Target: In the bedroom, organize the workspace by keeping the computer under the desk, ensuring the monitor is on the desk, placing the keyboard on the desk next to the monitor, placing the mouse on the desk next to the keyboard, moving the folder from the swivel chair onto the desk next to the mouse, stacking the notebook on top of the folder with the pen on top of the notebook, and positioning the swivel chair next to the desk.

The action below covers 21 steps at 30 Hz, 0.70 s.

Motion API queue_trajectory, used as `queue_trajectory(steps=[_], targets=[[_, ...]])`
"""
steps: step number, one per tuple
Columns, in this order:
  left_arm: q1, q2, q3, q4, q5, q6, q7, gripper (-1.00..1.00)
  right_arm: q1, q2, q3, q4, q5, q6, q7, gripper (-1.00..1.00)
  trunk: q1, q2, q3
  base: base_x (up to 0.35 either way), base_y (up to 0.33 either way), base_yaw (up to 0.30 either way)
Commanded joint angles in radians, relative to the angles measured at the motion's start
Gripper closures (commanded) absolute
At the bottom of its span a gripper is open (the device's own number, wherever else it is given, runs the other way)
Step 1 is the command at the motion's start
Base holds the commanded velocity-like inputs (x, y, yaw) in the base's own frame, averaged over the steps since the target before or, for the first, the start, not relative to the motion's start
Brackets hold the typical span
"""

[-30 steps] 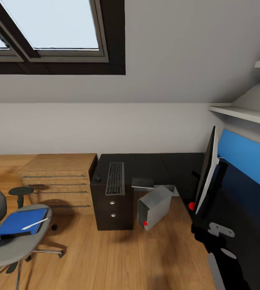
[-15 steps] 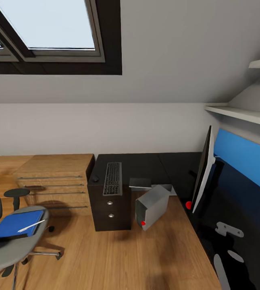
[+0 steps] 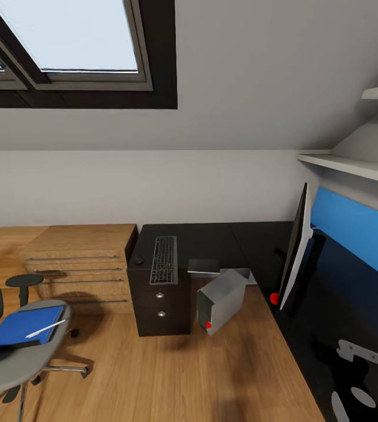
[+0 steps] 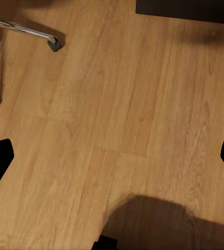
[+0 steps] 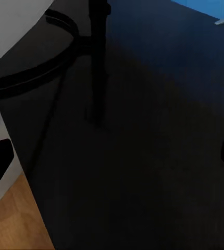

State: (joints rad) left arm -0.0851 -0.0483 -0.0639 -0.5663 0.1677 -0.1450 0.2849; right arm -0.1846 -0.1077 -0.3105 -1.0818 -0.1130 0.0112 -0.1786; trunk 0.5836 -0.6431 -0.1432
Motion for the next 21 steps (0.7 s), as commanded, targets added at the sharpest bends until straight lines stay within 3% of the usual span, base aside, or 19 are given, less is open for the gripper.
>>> queue_trajectory(steps=[1, 5, 10, 13, 17, 21], targets=[[-0.001, 0.001, -0.007, 0.0, 0.01, -0.004, 0.007, -1.0, -0.001, -0.003, 0.001, 0.006, -0.01, -0.005, -0.004, -1.0, 0.0, -0.001, -0.002, 0.0, 0.0, 0.0], [-0.001, 0.001, -0.007, 0.0, 0.01, -0.002, 0.007, -1.0, -0.002, -0.012, -0.001, 0.028, -0.011, -0.015, -0.004, -1.0, 0.0, -0.001, -0.002, 0.0, 0.0, 0.0], [-0.001, 0.001, -0.008, 0.0, 0.01, -0.001, 0.007, -1.0, -0.019, -0.046, -0.004, 0.096, -0.014, -0.037, -0.004, -1.0, 0.0, -0.001, -0.002, 0.0, 0.0, 0.0], [-0.001, 0.001, -0.008, 0.001, 0.01, -0.001, 0.007, -1.0, -0.041, -0.07, -0.003, 0.144, -0.016, -0.084, -0.002, -1.0, 0.0, -0.001, -0.002, 0.0, 0.0, 0.0], [-0.001, 0.002, -0.008, 0.002, 0.01, -0.002, 0.007, -1.0, -0.059, -0.081, 0.003, 0.197, -0.01, -0.209, 0.0, -1.0, 0.0, -0.001, -0.002, 0.0, 0.0, 0.0], [-0.001, 0.001, -0.009, 0.002, 0.01, -0.002, 0.007, -1.0, -0.103, -0.085, 0.005, 0.243, -0.009, -0.257, 0.0, -1.0, 0.0, -0.001, -0.002, 0.0, 0.0, 0.0]])
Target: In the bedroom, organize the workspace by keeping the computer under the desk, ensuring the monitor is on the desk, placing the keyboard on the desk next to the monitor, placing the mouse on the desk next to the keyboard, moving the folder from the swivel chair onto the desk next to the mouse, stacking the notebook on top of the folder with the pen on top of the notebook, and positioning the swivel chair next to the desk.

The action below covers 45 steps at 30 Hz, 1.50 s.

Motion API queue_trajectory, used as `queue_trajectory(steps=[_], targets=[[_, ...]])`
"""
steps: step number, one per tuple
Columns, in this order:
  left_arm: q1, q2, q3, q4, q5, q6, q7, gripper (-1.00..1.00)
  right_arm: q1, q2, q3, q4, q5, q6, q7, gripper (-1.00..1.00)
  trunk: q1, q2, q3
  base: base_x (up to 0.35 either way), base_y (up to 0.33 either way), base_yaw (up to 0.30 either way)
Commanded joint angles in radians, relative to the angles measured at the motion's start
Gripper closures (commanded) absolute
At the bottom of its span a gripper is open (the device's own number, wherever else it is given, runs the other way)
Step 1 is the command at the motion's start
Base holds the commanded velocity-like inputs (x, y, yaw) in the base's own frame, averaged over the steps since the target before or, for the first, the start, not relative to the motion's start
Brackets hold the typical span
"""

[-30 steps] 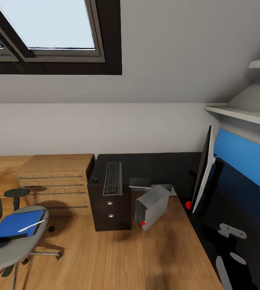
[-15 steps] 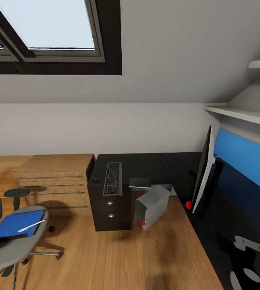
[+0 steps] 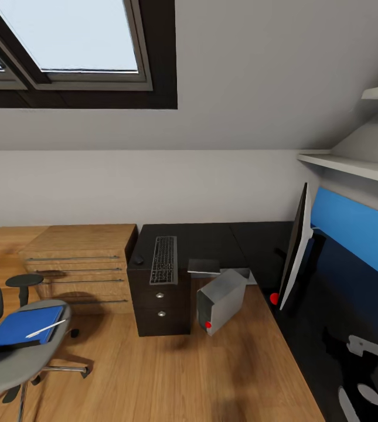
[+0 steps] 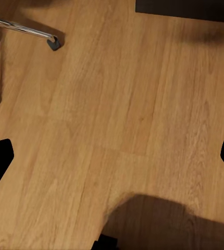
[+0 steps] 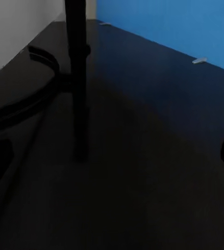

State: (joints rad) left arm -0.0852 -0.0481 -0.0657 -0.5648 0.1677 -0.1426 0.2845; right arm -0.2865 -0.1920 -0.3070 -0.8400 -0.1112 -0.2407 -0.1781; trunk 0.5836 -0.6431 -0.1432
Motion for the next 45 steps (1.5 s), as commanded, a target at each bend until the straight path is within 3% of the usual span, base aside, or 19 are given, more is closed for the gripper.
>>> queue_trajectory(steps=[1, 6, 11, 14, 19, 45], targets=[[-0.001, 0.001, -0.007, 0.0, 0.01, -0.005, 0.007, -1.0, -0.021, -0.001, 0.002, 0.014, -0.01, -0.007, 0.0, -1.0, 0.0, -0.001, -0.002, 0.0, 0.0, 0.0], [-0.001, 0.001, -0.007, 0.0, 0.01, -0.005, 0.007, -1.0, -0.159, -0.013, 0.002, 0.161, -0.01, -0.005, 0.0, -1.0, 0.0, -0.001, -0.002, 0.0, 0.0, 0.0], [-0.001, -0.001, -0.023, 0.0, 0.009, -0.004, 0.007, -1.0, -0.312, -0.057, 0.0, 0.387, -0.015, -0.002, 0.0, -1.0, 0.0, -0.001, -0.002, 0.0, 0.0, 0.0], [-0.001, -0.008, -0.068, 0.0, 0.01, -0.003, 0.007, -1.0, -0.425, -0.073, -0.001, 0.547, -0.014, -0.001, 0.0, -1.0, 0.0, -0.001, -0.002, 0.0, 0.0, 0.0], [-0.001, -0.013, -0.109, 0.0, 0.01, -0.003, 0.008, -1.0, -0.469, -0.075, -0.003, 0.603, -0.016, -0.005, -0.001, -1.0, 0.0, -0.001, -0.002, 0.022, 0.0, 0.0], [-0.001, -0.013, -0.12, 0.04, 0.01, -0.002, 0.012, -1.0, -0.476, -0.071, -0.004, 0.613, -0.015, -0.014, 0.001, -1.0, 0.0, -0.001, -0.002, 0.148, 0.0, 0.005]])
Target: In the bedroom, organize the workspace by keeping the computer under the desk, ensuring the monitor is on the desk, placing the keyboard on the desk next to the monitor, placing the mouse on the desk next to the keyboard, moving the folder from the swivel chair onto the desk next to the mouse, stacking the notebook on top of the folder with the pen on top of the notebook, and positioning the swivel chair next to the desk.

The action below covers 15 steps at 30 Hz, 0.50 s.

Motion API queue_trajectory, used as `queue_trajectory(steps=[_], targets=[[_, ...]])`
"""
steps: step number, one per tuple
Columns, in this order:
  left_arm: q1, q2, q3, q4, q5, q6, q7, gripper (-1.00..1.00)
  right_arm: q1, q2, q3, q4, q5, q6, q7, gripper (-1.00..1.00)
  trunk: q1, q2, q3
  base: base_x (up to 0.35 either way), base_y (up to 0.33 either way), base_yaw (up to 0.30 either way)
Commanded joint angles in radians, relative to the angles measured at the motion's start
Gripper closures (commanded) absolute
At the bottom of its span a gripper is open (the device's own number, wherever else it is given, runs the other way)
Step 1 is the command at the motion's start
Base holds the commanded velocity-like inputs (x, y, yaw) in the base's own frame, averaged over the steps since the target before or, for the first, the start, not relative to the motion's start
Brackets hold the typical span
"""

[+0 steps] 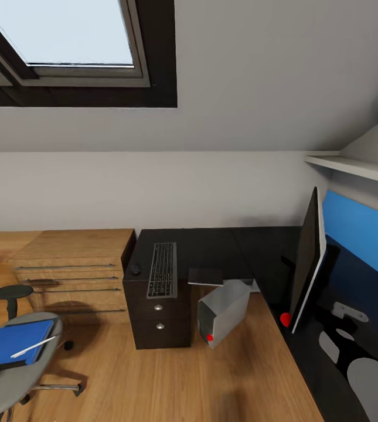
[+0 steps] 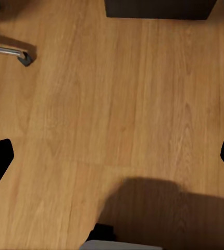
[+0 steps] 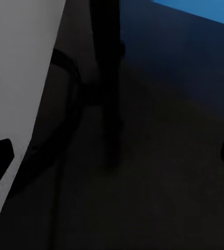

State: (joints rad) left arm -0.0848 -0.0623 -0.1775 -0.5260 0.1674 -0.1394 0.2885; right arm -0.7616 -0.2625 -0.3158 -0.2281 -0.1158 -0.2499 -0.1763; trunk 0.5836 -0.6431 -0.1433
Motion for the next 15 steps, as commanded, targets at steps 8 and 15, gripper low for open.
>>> queue_trajectory(steps=[8, 15], targets=[[-0.001, 0.001, -0.008, 0.001, 0.011, -0.005, 0.008, -1.0, -0.001, 0.0, 0.006, 0.001, -0.009, -0.005, 0.0, -1.0, 0.0, -0.001, -0.002, 0.002, 0.0, 0.231], [-0.001, 0.001, -0.008, 0.001, 0.011, -0.005, 0.008, -1.0, -0.001, 0.001, 0.006, 0.003, -0.008, -0.005, 0.0, -1.0, 0.0, -0.001, -0.002, 0.0, 0.0, 0.241]])
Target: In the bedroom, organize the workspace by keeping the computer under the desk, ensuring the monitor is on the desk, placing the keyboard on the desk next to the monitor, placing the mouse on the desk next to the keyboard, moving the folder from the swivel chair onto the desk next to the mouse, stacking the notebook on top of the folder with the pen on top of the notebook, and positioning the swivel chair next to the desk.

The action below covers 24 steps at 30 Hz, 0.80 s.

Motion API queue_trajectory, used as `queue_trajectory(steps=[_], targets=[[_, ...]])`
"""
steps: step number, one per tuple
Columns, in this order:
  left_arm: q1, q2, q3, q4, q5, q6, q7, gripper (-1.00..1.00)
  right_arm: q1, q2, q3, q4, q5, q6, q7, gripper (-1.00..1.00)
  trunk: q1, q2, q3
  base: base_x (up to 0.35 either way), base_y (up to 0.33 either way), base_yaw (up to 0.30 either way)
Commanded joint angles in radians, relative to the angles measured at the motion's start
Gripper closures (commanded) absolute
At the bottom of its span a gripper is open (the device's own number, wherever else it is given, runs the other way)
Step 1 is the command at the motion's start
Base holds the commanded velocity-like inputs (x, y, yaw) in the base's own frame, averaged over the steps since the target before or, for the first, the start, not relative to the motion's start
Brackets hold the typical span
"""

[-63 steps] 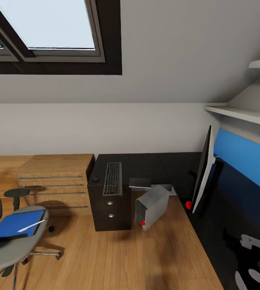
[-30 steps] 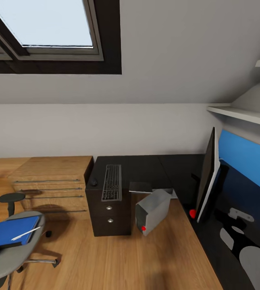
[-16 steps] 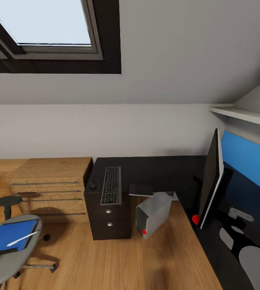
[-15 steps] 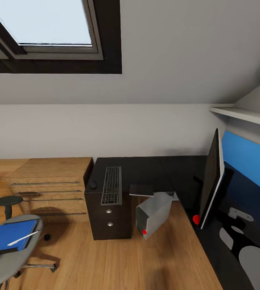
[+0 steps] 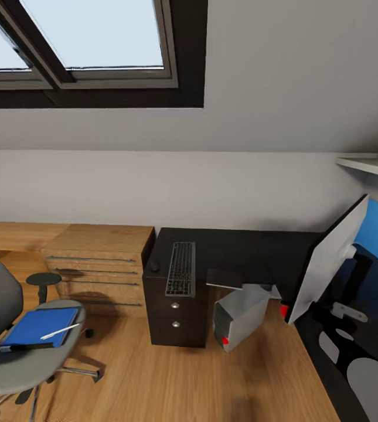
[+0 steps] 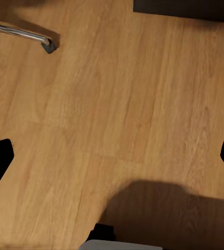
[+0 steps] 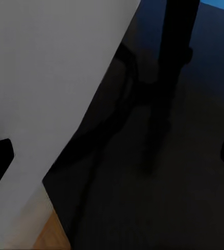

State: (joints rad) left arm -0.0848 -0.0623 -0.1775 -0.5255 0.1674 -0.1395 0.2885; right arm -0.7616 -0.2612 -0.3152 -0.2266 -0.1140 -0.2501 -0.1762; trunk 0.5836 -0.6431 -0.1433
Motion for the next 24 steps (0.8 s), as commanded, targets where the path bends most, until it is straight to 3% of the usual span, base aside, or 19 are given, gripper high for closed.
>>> queue_trajectory(steps=[1, 8, 11, 16, 18, 19, 21, 24], targets=[[-0.001, 0.001, -0.008, 0.001, 0.011, -0.006, 0.008, -1.0, -0.001, 0.0, 0.005, 0.002, -0.01, -0.005, -0.001, -1.0, 0.0, -0.001, -0.002, 0.0, 0.0, 0.067], [-0.001, 0.0, -0.009, -0.01, 0.012, -0.006, 0.01, -1.0, -0.001, -0.001, 0.005, 0.002, -0.007, -0.005, -0.002, -1.0, 0.0, -0.001, -0.002, 0.0, 0.0, 0.02], [-0.001, -0.028, -0.009, -0.096, 0.011, 0.017, 0.008, -1.0, -0.001, -0.002, 0.005, 0.003, -0.005, -0.005, -0.003, -1.0, 0.0, -0.001, -0.002, 0.0, 0.0, -0.147], [-0.002, -0.058, -0.008, -0.256, 0.012, 0.199, 0.011, -1.0, -0.001, -0.004, 0.006, 0.004, -0.004, -0.005, -0.003, -1.0, 0.0, -0.001, -0.002, 0.0, 0.0, -0.237], [-0.002, -0.076, -0.008, -0.317, 0.012, 0.291, 0.013, -1.0, -0.001, -0.005, 0.006, 0.004, -0.004, -0.005, -0.003, -1.0, 0.0, -0.001, -0.002, 0.0, 0.0, -0.256], [-0.002, -0.093, -0.008, -0.376, 0.012, 0.386, 0.014, -1.0, -0.001, -0.006, 0.007, 0.004, -0.004, -0.005, -0.003, -1.0, 0.0, -0.001, -0.002, 0.0, 0.0, -0.264], [-0.003, -0.106, -0.008, -0.425, 0.012, 0.47, 0.015, -1.0, -0.001, -0.007, 0.007, 0.005, -0.004, -0.005, -0.003, -1.0, 0.0, -0.001, -0.002, 0.0, 0.0, -0.266], [-0.006, -0.112, -0.007, -0.499, 0.014, 0.575, 0.016, -1.0, -0.001, -0.007, 0.008, 0.005, -0.004, -0.005, -0.002, -1.0, 0.0, -0.001, -0.002, 0.0, 0.0, -0.27]])
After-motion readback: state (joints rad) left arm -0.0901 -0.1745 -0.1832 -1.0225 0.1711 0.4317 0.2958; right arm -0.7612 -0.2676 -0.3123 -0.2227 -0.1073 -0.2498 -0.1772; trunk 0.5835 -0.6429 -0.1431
